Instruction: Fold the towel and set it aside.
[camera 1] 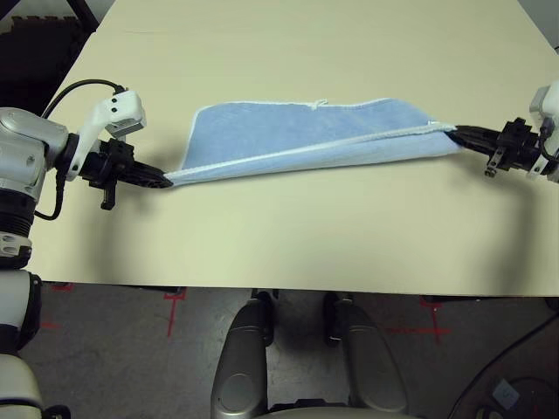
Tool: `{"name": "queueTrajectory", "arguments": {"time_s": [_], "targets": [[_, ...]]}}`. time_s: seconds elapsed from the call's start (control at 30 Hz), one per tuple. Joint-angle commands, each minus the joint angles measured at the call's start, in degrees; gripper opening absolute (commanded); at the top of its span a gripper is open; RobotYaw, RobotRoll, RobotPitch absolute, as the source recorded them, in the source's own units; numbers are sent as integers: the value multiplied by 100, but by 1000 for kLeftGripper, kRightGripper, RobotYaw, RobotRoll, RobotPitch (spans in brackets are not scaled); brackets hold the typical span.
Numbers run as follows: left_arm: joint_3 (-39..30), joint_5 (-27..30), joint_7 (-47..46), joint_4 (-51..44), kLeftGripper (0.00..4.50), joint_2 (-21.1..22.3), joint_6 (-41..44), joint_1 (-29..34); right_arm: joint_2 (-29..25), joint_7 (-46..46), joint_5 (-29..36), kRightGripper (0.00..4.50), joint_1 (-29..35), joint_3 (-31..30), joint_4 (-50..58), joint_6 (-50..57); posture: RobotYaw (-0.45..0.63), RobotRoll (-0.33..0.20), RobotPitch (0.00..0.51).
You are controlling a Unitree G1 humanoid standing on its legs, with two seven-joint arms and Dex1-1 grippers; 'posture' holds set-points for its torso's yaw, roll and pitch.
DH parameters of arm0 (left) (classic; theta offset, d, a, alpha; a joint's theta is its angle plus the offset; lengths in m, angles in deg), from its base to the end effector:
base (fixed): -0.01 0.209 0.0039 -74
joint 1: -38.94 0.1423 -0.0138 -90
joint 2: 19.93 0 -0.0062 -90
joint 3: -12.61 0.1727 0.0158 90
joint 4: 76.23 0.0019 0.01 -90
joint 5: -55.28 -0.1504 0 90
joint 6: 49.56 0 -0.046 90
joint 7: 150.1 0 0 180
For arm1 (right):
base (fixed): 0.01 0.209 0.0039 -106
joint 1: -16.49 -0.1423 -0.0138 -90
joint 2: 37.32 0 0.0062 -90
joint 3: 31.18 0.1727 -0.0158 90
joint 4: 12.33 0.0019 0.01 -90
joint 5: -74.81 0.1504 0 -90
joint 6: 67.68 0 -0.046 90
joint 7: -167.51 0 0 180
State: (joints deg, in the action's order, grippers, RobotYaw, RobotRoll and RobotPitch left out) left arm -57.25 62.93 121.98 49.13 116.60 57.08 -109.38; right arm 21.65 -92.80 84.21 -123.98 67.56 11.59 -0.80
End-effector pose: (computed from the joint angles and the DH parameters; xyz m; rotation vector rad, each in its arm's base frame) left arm 0.3035 0.3183 0.2929 0.6650 0.6326 -1.0628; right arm 0.2957 -0.3607 0.1957 -0.4881 0.0249 0.8628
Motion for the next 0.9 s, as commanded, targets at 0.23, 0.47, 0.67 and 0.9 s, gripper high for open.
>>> {"name": "queueTrajectory", "arguments": {"time_s": [0.23,0.47,0.67,0.9], "targets": [[1224,1443,43,-1261,32,1173,447,48,-529,-390,-619,0,159,-514,38,-645,69,0,261],[1707,1974,43,-1552,32,1684,519,-2,-484,-251,-840,0,-119,-651,-132,-797,78,0,261],[1733,1796,43,-1162,32,1458,307,-63,-476,-286,-735,0,-149,-531,-151,-606,79,0,261],[1440,1018,43,113,32,512,-117,-690,-504,-118,-497,0,2,-321,-91,-185,72,0,262]]}}
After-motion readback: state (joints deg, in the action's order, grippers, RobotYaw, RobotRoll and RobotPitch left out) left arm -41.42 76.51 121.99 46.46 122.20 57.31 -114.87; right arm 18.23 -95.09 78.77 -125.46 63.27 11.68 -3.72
